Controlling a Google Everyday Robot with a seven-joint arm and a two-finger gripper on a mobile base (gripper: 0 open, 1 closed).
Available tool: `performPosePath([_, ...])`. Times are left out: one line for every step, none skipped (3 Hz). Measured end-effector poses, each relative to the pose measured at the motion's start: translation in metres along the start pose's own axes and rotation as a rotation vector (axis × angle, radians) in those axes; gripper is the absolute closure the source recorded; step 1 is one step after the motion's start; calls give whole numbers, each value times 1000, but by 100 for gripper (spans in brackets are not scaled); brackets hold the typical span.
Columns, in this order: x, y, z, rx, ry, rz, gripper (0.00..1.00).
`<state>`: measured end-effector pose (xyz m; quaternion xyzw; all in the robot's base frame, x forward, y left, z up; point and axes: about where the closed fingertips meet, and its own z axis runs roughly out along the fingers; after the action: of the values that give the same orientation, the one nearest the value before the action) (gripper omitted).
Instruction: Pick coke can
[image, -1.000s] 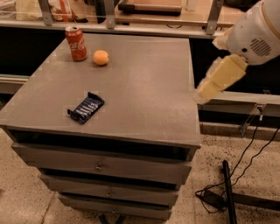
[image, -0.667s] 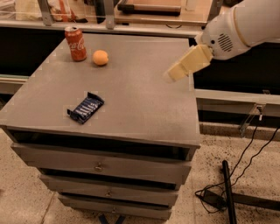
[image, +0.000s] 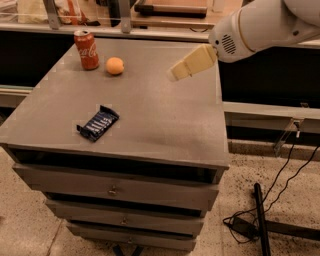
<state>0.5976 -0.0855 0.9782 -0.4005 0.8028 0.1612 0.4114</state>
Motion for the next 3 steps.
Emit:
performPosePath([-3,-1,12,21,-21,16,0])
performPosePath([-12,-6,42,43,-77,26,0])
performPosePath([-34,-14,74,62,-162,17,0])
